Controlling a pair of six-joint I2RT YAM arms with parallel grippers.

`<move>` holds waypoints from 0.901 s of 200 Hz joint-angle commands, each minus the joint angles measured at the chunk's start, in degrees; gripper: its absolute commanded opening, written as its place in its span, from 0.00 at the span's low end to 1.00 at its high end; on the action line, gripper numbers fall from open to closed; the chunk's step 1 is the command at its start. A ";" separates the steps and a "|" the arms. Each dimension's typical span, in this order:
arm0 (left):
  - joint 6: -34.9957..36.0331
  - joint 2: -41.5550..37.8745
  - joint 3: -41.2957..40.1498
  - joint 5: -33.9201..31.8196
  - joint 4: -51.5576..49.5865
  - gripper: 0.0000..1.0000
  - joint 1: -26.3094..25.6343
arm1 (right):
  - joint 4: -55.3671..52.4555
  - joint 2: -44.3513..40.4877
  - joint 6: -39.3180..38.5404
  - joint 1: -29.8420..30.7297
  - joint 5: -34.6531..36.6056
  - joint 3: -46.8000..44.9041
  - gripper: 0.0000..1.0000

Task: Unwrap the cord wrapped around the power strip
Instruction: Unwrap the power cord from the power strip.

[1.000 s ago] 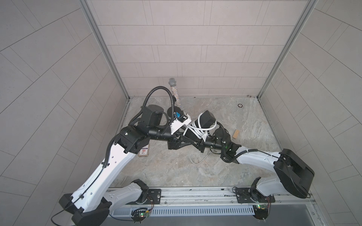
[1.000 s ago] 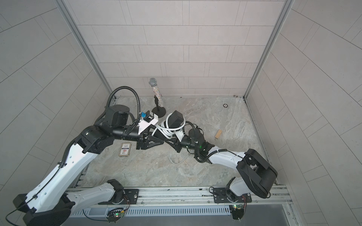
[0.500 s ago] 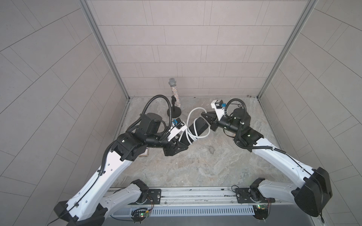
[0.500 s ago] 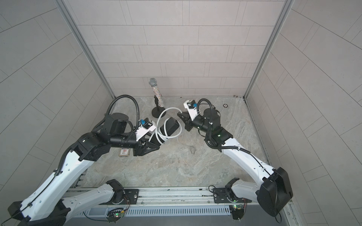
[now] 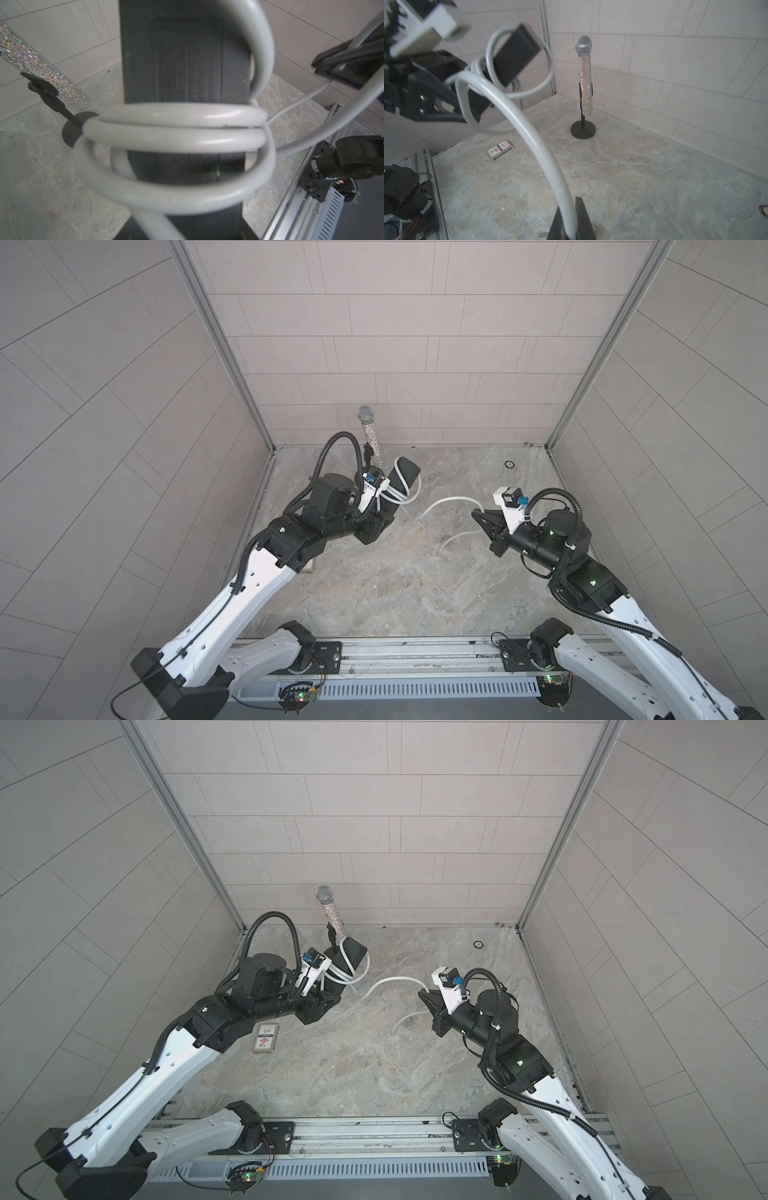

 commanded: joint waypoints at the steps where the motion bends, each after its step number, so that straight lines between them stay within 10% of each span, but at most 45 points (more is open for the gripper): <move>1: 0.98 0.50 5.30 0.17 6.65 0.00 0.02 | 1.14 -0.29 3.52 0.37 3.26 -5.05 0.00; 92: 1.49 1.42 9.86 17.43 3.96 0.00 -0.07 | 22.51 27.44 9.01 1.47 2.73 -8.98 0.00; 132: 2.00 1.43 10.07 19.47 2.65 0.00 0.00 | 21.01 29.32 9.36 1.38 2.26 -7.53 0.55; 180: 3.79 1.73 10.45 21.50 -0.13 0.00 0.02 | 5.34 4.49 -3.52 0.56 1.20 -10.58 0.77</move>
